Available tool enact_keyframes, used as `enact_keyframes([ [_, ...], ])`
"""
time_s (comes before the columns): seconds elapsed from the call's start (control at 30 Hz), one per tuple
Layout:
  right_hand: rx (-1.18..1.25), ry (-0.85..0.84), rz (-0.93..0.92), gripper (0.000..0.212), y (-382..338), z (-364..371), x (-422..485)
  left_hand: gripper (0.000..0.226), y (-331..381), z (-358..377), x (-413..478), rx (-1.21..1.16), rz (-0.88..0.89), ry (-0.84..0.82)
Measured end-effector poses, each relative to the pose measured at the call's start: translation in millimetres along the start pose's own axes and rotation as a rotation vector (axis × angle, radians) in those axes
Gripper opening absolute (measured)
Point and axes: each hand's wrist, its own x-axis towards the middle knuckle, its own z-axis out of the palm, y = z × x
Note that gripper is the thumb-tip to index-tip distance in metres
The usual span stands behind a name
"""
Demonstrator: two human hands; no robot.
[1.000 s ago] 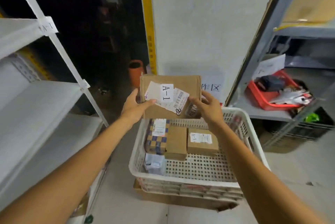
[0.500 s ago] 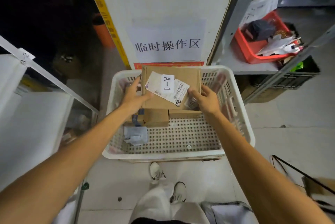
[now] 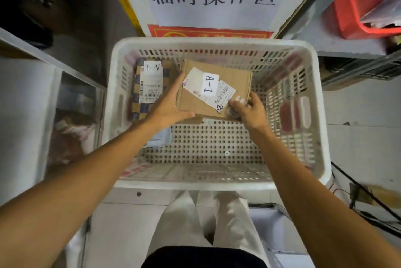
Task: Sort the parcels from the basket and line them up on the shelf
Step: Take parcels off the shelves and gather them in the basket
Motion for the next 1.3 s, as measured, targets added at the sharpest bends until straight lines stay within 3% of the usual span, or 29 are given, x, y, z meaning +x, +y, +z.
enact_keyframes([
  [0.17,-0.121,-0.099,0.010,0.050,14.4,13.9,56.2,0.098,-39.8,-2.6,40.6,0.081,-0.115,-0.046],
  [0.33,-0.117,-0.104,0.029,0.045,33.3,34.7,105.2,0.087,-47.7,4.9,76.8,0.267,-0.065,0.037],
  [0.4,-0.125,-0.101,0.032,0.048,44.6,44.2,116.3,0.084,-55.7,9.0,82.9,0.477,-0.051,0.045],
  [0.5,-0.150,-0.118,0.001,0.059,64.2,55.0,126.3,0.074,-75.9,14.1,87.7,0.992,0.059,0.014],
  [0.53,-0.144,-0.118,-0.001,0.061,68.3,57.6,127.6,0.072,-80.8,14.4,88.4,1.052,0.075,0.012],
  [0.73,-0.130,-0.091,-0.012,0.061,71.1,66.3,132.7,0.070,-90.6,7.2,92.8,1.022,0.109,-0.001],
  [0.9,-0.177,-0.023,0.059,0.049,62.0,67.2,122.1,0.074,-76.1,7.2,91.3,0.974,0.002,-0.118],
  [1.03,-0.704,0.052,0.112,0.050,40.1,61.7,98.2,0.071,-50.4,-4.0,77.4,0.758,-0.049,-0.184],
  [1.17,-0.757,-0.111,0.095,0.045,5.5,53.8,57.3,0.069,-24.5,-34.5,52.2,0.622,-0.055,-0.193],
  [1.3,-0.708,-0.244,-0.016,0.054,-56.7,56.0,10.7,0.062,4.4,-73.7,19.6,0.453,-0.116,-0.201],
])
